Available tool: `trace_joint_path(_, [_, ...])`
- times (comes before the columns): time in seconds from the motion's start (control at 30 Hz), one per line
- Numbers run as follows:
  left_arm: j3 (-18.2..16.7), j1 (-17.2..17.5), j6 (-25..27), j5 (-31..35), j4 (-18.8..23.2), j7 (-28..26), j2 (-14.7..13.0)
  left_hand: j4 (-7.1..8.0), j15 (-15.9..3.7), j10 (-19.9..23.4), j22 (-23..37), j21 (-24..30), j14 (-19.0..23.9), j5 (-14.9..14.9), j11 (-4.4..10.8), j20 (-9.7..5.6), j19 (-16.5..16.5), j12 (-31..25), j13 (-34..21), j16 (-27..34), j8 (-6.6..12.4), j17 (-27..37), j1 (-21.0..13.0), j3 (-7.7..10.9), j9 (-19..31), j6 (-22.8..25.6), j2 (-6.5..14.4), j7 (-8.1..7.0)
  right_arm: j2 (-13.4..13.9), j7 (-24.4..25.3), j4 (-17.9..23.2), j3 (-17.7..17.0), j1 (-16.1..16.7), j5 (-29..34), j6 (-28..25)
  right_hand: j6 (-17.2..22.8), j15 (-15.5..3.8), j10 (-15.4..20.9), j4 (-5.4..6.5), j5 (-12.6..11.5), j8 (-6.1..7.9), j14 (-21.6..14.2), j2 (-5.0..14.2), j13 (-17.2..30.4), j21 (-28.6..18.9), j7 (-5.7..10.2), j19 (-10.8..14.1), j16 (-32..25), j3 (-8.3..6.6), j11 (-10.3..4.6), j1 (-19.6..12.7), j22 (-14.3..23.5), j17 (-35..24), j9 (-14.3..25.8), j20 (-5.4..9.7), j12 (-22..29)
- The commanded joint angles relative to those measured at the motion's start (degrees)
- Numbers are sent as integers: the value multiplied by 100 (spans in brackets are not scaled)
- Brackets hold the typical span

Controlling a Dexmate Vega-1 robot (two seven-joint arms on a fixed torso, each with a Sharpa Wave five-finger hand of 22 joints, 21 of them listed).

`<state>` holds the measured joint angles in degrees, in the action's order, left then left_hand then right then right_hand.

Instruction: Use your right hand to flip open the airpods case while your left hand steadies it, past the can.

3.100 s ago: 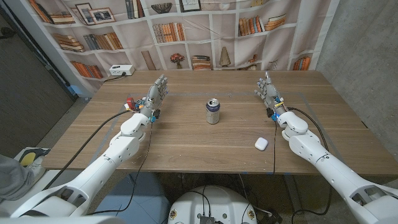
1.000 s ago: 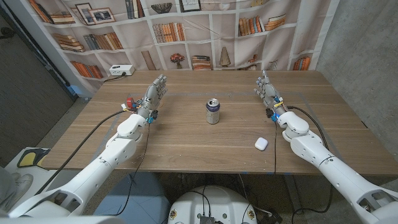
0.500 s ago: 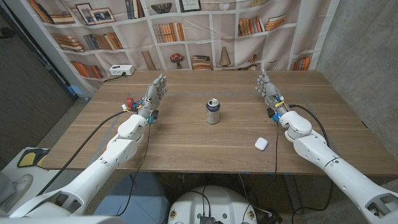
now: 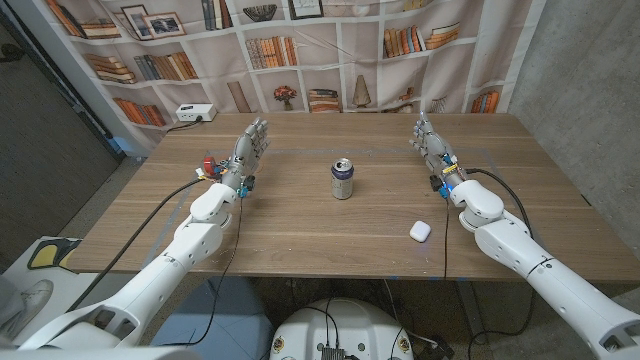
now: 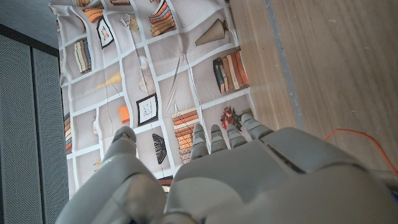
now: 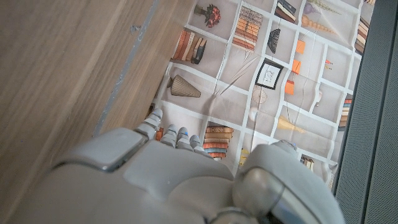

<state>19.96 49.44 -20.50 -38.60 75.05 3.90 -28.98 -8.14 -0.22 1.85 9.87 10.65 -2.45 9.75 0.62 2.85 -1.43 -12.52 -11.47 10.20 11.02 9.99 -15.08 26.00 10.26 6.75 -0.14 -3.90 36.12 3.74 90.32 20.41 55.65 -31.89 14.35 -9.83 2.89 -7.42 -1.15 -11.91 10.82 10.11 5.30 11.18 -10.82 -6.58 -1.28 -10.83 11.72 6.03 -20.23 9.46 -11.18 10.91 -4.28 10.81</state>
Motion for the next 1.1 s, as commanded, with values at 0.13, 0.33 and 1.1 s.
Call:
trace_joint_path(0.13, [-68, 64, -161, -244, -19, 203, 112, -18, -57, 67, 18, 48, -32, 36, -16, -29, -20, -39, -13, 32, 5, 10, -62, 20, 15, 61, 30, 4, 290, 87, 280, -21, 215, 270, -96, -87, 46, -107, -60, 20, 8, 450, 16, -7, 25, -33, -102, 1, -13, 31, -98, 27, -8, 21, -47, 5])
trace_joint_path(0.33, [-128, 240, -168, -212, 161, 111, -8, -19, -156, 157, 17, 67, 7, 35, 15, -200, -83, -68, -11, 43, -4, 7, -83, 22, 12, 70, 59, 67, 335, 224, 370, -50, 316, 378, -108, 70, 59, 45, -101, 24, 78, 310, 29, -15, -37, -64, 63, -63, -48, 87, -156, 25, -2, 20, 87, 77])
trace_joint_path(1.1, [-207, 394, -184, -79, 408, -22, -211, -25, -150, 51, 14, 37, -90, 27, 34, -231, -40, -7, -11, 10, -93, 3, -119, -6, 0, -528, 88, 131, 772, 556, 1019, -122, 583, 907, -536, 35, 55, 138, -175, 30, 64, 325, 47, -20, 10, -75, -46, -55, -107, 46, -263, 24, 2, 18, 23, 108])
